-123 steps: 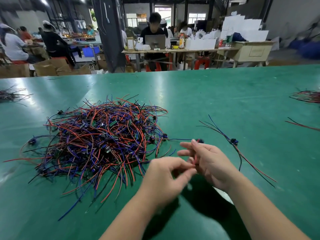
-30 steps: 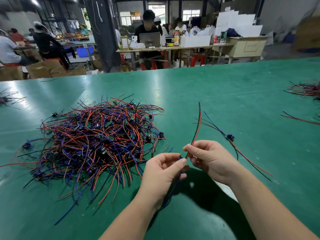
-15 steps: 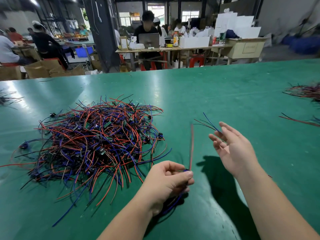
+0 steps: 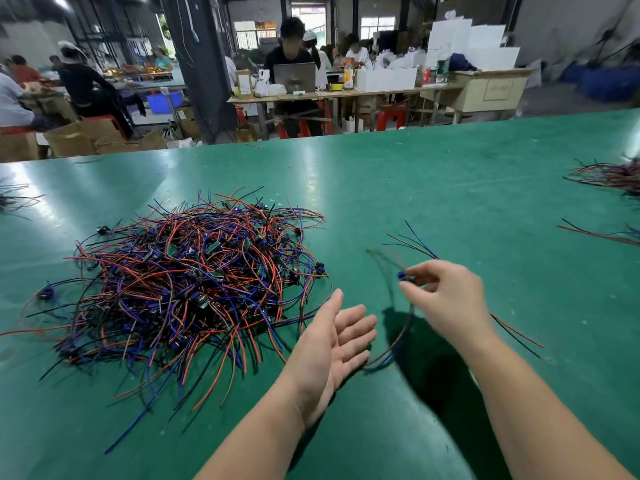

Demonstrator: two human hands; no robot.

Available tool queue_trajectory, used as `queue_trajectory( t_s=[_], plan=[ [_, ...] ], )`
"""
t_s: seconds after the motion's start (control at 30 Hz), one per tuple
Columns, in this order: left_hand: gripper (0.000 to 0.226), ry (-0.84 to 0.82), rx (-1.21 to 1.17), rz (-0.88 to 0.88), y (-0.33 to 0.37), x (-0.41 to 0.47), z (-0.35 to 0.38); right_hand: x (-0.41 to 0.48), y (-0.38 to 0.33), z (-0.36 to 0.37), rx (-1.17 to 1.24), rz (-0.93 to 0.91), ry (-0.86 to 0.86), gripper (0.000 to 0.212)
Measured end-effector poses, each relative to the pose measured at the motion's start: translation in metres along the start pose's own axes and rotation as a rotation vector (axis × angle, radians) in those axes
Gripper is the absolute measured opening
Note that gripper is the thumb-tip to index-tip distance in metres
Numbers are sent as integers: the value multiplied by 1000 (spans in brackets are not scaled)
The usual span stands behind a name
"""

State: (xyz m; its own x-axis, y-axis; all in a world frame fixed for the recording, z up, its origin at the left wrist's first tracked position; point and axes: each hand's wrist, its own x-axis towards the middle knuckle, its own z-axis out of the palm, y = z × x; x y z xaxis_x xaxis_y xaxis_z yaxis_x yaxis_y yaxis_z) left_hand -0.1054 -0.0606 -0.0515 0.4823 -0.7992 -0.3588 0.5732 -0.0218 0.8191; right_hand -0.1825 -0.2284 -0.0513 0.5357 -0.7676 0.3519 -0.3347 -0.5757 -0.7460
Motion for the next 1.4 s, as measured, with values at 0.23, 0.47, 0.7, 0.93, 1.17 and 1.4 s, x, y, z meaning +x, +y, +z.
queue_trajectory(
  t_s=[0.23,0.47,0.7,0.93,1.17,1.4],
  plan=[
    [21,233,474,384,-3,1,-2,18,37,-21,-488,257,94,26],
    [37,412,1488,662,-6,6,-30,14,33,-19,-629,182,-65,21],
    [40,546,1822,390,-12,11,-33,12,25,-16,-595,218,-82,36],
    [37,577,1405,595,3,13,-39,-7,-4,4,-116,-2,-124,16],
    [15,600,1017,704,4,7,-26,-24,-24,22,387,277,-481,19],
    [18,13,812,956,-3,-14,1,-27,-31,21,941,588,-729,44]
  ],
)
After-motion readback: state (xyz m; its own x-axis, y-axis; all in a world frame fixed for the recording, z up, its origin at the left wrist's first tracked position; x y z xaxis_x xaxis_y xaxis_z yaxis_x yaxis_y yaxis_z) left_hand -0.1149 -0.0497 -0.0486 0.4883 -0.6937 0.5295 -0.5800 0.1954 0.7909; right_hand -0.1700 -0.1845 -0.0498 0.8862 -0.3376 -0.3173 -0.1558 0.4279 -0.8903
